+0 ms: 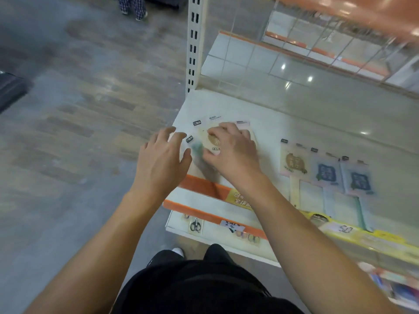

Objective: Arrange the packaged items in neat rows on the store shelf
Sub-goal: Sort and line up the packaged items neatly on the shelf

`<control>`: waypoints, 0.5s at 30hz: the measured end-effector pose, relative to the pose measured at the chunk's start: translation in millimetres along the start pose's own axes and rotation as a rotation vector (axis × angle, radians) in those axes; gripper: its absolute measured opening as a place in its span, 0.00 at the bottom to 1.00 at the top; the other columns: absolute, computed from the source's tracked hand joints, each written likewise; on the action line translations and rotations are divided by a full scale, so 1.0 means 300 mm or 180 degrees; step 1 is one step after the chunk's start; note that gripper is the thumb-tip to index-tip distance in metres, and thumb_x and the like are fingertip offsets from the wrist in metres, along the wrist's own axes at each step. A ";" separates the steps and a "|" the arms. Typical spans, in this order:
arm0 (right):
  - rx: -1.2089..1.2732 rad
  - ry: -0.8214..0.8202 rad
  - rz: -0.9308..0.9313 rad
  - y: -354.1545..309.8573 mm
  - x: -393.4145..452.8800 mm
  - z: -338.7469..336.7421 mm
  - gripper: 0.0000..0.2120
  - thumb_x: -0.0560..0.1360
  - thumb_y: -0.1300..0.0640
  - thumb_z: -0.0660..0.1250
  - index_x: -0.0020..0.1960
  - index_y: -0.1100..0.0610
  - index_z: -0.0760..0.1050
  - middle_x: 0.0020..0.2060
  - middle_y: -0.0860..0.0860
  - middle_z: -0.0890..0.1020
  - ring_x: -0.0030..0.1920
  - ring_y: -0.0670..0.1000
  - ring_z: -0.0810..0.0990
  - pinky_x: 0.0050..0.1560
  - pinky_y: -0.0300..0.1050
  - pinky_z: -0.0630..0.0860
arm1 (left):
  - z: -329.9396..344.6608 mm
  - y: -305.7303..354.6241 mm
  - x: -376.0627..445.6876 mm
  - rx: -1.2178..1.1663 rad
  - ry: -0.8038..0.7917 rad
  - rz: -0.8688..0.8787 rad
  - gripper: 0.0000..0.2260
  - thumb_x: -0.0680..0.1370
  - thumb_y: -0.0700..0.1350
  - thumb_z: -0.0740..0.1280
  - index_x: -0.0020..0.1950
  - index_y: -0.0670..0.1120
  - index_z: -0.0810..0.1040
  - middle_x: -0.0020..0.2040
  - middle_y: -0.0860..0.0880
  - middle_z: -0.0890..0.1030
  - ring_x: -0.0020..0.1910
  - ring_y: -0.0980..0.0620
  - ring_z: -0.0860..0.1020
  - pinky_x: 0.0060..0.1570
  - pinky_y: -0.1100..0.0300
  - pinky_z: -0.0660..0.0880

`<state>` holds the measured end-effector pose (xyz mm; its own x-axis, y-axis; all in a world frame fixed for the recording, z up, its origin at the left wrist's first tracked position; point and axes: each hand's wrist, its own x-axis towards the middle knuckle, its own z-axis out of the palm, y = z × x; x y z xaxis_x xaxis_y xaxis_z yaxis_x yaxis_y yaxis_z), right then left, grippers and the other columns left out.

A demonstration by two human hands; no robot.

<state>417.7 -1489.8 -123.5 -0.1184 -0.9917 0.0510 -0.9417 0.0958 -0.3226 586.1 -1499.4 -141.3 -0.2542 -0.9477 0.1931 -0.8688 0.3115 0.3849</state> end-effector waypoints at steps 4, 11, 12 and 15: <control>0.0041 0.0187 0.0468 0.097 -0.054 -0.033 0.22 0.72 0.43 0.68 0.64 0.47 0.74 0.65 0.46 0.73 0.61 0.58 0.69 0.58 0.53 0.72 | 0.045 0.072 0.042 -0.0103 -0.0132 0.0441 0.17 0.75 0.50 0.63 0.61 0.45 0.76 0.64 0.42 0.75 0.58 0.37 0.75 0.53 0.45 0.72; -0.0004 0.0404 0.1255 0.268 -0.156 -0.072 0.23 0.71 0.41 0.67 0.64 0.48 0.74 0.64 0.46 0.72 0.61 0.58 0.72 0.61 0.52 0.70 | 0.120 0.251 0.081 -0.0213 -0.0444 0.0910 0.16 0.75 0.50 0.66 0.62 0.47 0.76 0.64 0.45 0.74 0.61 0.39 0.73 0.56 0.46 0.70; 0.0022 0.0446 0.1367 0.287 -0.173 -0.080 0.23 0.71 0.42 0.67 0.64 0.48 0.75 0.64 0.47 0.72 0.61 0.59 0.72 0.60 0.52 0.71 | 0.132 0.274 0.084 -0.0231 -0.0469 0.0974 0.16 0.75 0.49 0.66 0.61 0.47 0.76 0.64 0.46 0.74 0.61 0.40 0.73 0.55 0.46 0.70; 0.0020 0.0589 0.1533 0.344 -0.210 -0.102 0.21 0.70 0.45 0.68 0.62 0.50 0.76 0.63 0.48 0.73 0.59 0.61 0.73 0.58 0.53 0.71 | 0.168 0.338 0.092 -0.0293 -0.0569 0.1089 0.16 0.75 0.49 0.66 0.61 0.48 0.76 0.64 0.46 0.74 0.61 0.40 0.73 0.56 0.46 0.69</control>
<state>318.4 -1415.0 -131.0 -0.5924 -0.8033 0.0613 -0.7648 0.5368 -0.3564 469.6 -1497.5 -142.3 -0.5994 -0.7828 0.1671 -0.6816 0.6086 0.4063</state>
